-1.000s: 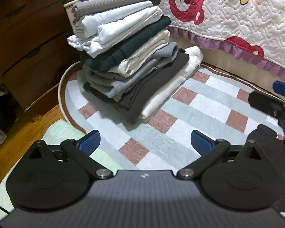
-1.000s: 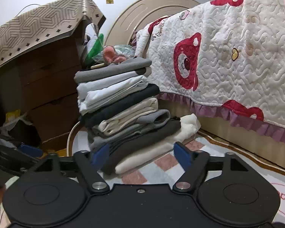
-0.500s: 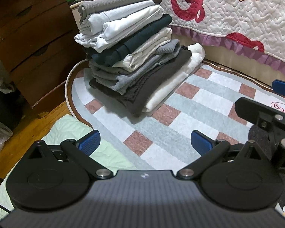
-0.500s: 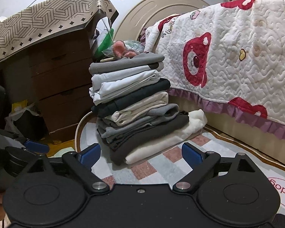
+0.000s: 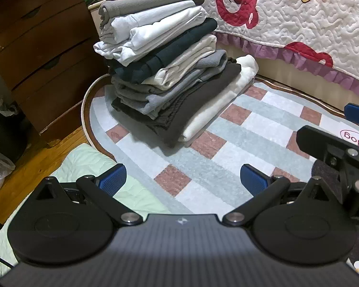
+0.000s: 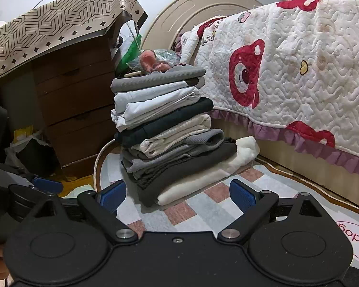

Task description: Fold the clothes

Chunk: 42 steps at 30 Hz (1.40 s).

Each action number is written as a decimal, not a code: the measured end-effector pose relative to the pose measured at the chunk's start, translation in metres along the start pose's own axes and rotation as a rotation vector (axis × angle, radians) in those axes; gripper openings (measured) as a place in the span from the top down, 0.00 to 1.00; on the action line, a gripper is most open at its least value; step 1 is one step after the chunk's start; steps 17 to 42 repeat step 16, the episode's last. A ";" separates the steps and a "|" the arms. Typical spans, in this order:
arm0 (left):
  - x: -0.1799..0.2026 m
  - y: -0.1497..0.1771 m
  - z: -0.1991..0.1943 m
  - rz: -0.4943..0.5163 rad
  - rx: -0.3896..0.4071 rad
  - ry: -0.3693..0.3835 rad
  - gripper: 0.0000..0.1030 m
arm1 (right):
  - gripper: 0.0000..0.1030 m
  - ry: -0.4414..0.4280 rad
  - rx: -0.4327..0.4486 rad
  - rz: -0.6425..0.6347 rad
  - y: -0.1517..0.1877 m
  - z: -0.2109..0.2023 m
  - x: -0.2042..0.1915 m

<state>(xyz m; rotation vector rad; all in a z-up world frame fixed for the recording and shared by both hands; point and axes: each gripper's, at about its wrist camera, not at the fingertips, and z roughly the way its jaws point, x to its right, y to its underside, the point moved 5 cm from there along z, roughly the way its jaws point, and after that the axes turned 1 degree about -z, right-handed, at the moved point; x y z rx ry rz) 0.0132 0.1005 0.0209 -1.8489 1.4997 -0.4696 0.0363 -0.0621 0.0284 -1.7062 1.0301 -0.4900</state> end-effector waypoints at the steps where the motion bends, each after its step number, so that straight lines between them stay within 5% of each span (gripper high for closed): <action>1: 0.000 0.000 0.000 -0.001 0.000 -0.001 0.00 | 0.07 0.000 0.000 -0.001 0.000 0.000 0.000; 42: -0.004 0.001 0.000 0.000 -0.003 -0.016 0.00 | 0.07 -0.011 -0.005 0.003 -0.001 0.002 -0.004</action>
